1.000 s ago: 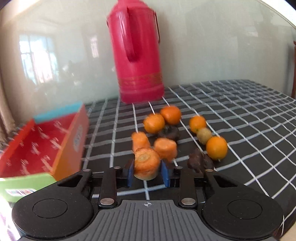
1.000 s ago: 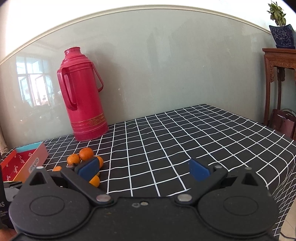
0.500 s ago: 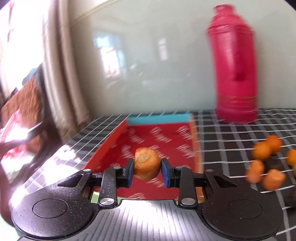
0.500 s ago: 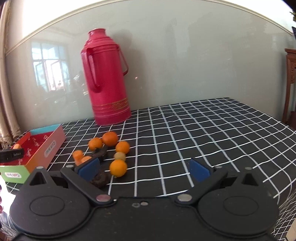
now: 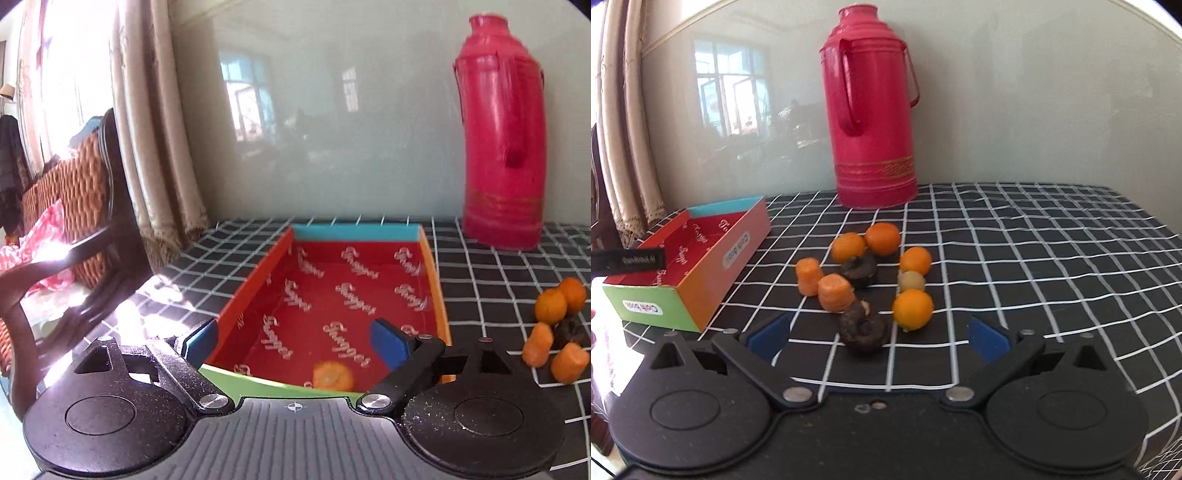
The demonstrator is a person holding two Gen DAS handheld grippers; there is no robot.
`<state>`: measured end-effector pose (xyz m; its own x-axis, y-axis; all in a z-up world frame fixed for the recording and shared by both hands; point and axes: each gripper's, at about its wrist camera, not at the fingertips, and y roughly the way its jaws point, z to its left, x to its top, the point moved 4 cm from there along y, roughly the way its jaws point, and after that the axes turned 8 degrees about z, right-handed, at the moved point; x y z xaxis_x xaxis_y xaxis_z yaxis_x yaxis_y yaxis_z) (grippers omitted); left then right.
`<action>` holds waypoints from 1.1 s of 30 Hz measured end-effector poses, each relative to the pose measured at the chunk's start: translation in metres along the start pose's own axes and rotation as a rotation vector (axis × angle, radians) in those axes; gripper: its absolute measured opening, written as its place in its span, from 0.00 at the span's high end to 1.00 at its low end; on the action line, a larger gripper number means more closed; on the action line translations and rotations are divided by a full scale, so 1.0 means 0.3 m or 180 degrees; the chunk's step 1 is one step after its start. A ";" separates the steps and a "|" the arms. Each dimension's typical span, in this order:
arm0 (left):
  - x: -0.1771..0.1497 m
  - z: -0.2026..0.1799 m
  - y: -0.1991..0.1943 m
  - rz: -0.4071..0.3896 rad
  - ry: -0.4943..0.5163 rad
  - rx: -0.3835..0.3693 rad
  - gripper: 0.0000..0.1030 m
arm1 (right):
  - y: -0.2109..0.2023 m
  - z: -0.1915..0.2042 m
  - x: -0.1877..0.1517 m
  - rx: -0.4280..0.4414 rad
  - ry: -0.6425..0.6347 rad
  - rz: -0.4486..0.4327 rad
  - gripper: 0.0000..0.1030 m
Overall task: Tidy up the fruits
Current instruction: 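Carry the carrot piece over the box and open the left gripper, then carry a dark dried fruit into the box and open the right gripper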
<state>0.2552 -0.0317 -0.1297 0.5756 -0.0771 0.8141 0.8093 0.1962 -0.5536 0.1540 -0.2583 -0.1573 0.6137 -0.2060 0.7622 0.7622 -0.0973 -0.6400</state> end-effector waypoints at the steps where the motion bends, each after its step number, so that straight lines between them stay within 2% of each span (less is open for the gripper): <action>1: 0.004 0.010 -0.017 -0.0035 -0.0031 -0.0035 0.12 | 0.010 0.007 0.005 0.0042 0.0002 0.0013 0.06; 3: 0.006 0.045 -0.044 -0.0070 -0.0123 -0.0119 0.10 | 0.031 0.020 0.013 0.0100 0.0028 0.0039 0.15; 6: 0.002 0.115 -0.075 -0.0126 -0.0268 -0.0147 0.09 | 0.069 0.034 0.019 0.0044 0.0041 0.0111 0.29; 11: 0.001 0.246 -0.108 -0.0191 -0.0520 -0.0053 0.06 | 0.119 0.036 0.005 -0.0079 0.0091 0.0236 0.37; 13: -0.008 0.294 -0.124 -0.0220 -0.0575 0.0005 0.05 | 0.136 0.031 0.003 -0.0095 0.0130 0.0266 0.46; 15: -0.023 0.332 -0.140 -0.0252 -0.0584 0.0079 0.05 | 0.151 0.024 0.003 -0.0073 0.0181 0.0289 0.64; 17: -0.052 0.369 -0.152 -0.0253 -0.0593 0.0163 0.03 | 0.157 0.018 0.003 -0.0112 0.0202 0.0278 0.70; 24: -0.118 0.495 -0.102 0.0011 -0.1039 0.0263 0.00 | 0.152 0.019 0.003 -0.0042 0.0250 0.0208 0.71; 28: -0.145 0.534 -0.074 0.0130 -0.1194 0.0348 0.00 | 0.112 0.071 0.024 0.0172 0.0193 0.0043 0.71; 33: -0.172 0.568 -0.067 0.0191 -0.1267 0.0391 0.00 | 0.073 0.188 0.081 0.0644 0.0073 -0.0150 0.71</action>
<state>0.1893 0.1349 -0.1307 0.5115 0.3170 0.7986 0.7420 0.3057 -0.5966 0.1972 -0.2106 -0.1471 0.5734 -0.2280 0.7869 0.8172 0.0897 -0.5694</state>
